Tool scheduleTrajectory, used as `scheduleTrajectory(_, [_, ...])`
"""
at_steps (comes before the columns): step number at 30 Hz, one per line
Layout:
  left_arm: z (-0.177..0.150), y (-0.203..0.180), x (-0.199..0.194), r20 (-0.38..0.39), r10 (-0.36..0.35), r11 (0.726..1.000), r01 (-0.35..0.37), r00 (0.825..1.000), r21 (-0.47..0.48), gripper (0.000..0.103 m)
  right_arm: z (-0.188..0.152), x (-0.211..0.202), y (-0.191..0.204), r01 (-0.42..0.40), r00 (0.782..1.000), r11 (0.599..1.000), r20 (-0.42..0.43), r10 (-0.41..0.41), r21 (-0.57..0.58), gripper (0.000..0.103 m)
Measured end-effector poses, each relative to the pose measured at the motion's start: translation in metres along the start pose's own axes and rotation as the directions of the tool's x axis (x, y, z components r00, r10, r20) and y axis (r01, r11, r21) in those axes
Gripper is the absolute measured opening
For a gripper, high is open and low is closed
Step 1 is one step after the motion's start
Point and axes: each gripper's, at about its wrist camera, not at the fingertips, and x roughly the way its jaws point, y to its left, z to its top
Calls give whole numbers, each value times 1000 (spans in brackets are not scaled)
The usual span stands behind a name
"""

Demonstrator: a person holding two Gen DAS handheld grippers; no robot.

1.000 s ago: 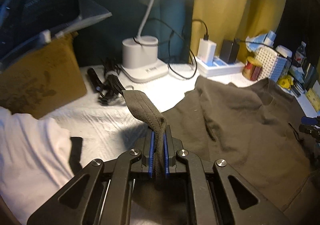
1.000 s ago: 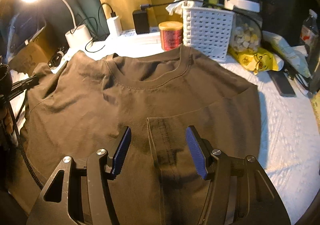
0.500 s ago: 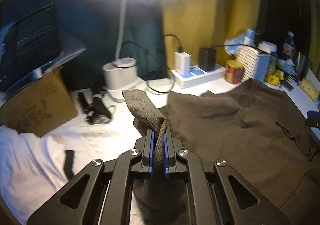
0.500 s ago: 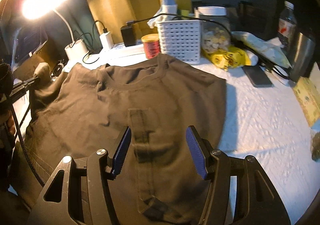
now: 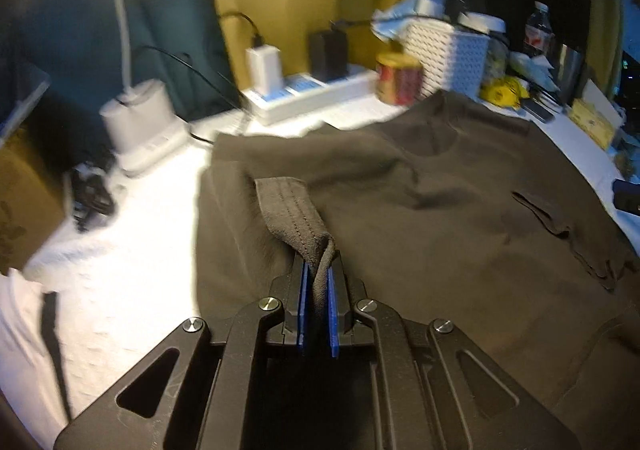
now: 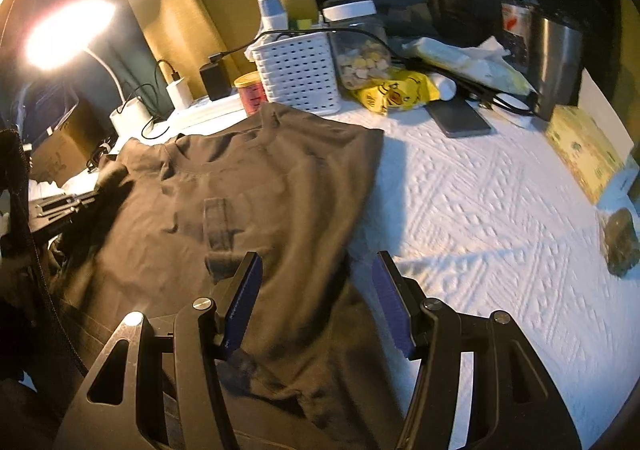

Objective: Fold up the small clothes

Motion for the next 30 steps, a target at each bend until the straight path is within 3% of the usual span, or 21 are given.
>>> scheduleTrajectory(7, [-5, -24, 8, -69, -96, 995, 98, 993, 31, 11, -6, -4, -12, 2, 1000, 1000, 12, -2, 25, 60])
scheduleTrajectory(10, [-3, -25, 3, -72, -160, 987, 161, 985, 14, 30, -8, -4, -15, 2, 1000, 999, 12, -3, 33, 60])
scheduleTrajectory(12, [0, -27, 1, -60, -181, 983, 182, 982, 12, 54, -9, -4, -16, 3, 1000, 999, 11, -3, 36, 60])
scheduleTrajectory(13, [2, -28, -1, -54, -185, 983, 186, 981, 13, 57, -9, -5, -17, 3, 1000, 999, 11, -3, 38, 60])
scheduleTrajectory(19, [13, -30, 16, -71, -148, 989, 149, 986, 16, 58, -8, -7, -18, 7, 1000, 999, 18, -8, 44, 60])
scheduleTrajectory(22, [10, -39, 28, -147, -215, 974, 223, 965, 35, 58, -9, -8, -19, 12, 1000, 999, 16, -13, 46, 60])
scheduleTrajectory(26, [5, -58, 16, -160, -314, 941, 329, 936, 81, 58, -10, -9, -20, 21, 1000, 999, 12, -22, 50, 60])
scheduleTrajectory(28, [2, -60, 8, -146, -311, 940, 327, 939, 96, 58, -10, -9, -19, 23, 1000, 998, 10, -24, 51, 60])
scheduleTrajectory(30, [-1, -52, -4, -115, -263, 956, 275, 958, 99, 58, -10, -10, -18, 18, 1000, 999, 11, -18, 46, 60])
